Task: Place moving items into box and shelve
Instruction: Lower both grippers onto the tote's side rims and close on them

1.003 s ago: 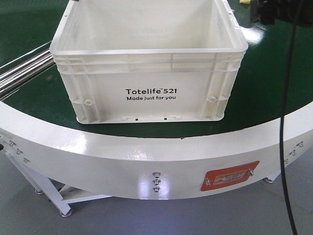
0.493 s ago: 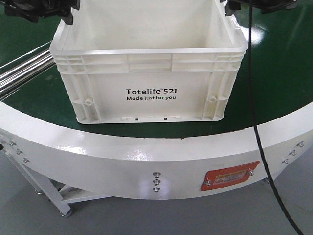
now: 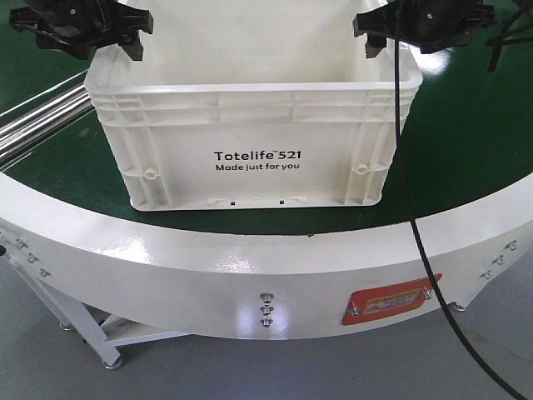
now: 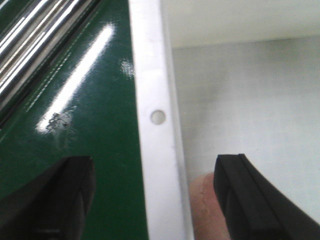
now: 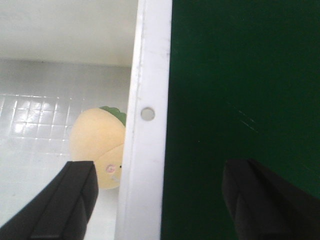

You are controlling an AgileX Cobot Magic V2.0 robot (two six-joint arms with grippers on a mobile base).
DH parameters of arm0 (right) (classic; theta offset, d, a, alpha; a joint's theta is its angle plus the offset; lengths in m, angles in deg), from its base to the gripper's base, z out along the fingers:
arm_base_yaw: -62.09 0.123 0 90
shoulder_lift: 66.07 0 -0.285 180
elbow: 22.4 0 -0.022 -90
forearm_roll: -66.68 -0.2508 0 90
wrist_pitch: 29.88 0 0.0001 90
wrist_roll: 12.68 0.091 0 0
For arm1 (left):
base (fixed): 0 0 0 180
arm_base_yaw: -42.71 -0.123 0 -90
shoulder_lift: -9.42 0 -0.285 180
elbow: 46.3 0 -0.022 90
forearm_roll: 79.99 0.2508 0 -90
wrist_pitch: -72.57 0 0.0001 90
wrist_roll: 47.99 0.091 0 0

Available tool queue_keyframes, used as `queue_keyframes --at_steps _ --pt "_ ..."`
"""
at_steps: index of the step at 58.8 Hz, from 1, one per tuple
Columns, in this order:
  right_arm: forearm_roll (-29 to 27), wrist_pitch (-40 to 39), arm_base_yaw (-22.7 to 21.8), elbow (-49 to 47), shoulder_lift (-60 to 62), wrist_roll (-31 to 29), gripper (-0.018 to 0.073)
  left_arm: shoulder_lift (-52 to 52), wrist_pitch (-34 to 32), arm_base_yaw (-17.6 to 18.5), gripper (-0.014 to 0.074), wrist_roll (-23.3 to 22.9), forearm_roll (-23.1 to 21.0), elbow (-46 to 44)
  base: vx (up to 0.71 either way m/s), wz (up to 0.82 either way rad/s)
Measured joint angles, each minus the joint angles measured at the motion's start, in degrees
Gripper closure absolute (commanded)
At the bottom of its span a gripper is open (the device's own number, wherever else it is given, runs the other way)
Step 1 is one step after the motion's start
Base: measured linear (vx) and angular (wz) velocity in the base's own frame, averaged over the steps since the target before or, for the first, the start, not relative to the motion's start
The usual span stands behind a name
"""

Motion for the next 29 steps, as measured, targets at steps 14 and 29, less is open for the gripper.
queue_keyframes --at_steps 14,29 --pt "0.0 -0.5 0.0 -0.1 -1.0 0.9 0.0003 0.0 -0.9 0.3 0.0005 0.0 -0.6 0.0 0.00 0.00" --pt "-2.3 -2.7 0.0 -0.1 -1.4 -0.1 0.0003 0.0 -1.2 0.4 0.0005 0.0 -0.6 0.0 0.00 0.00"
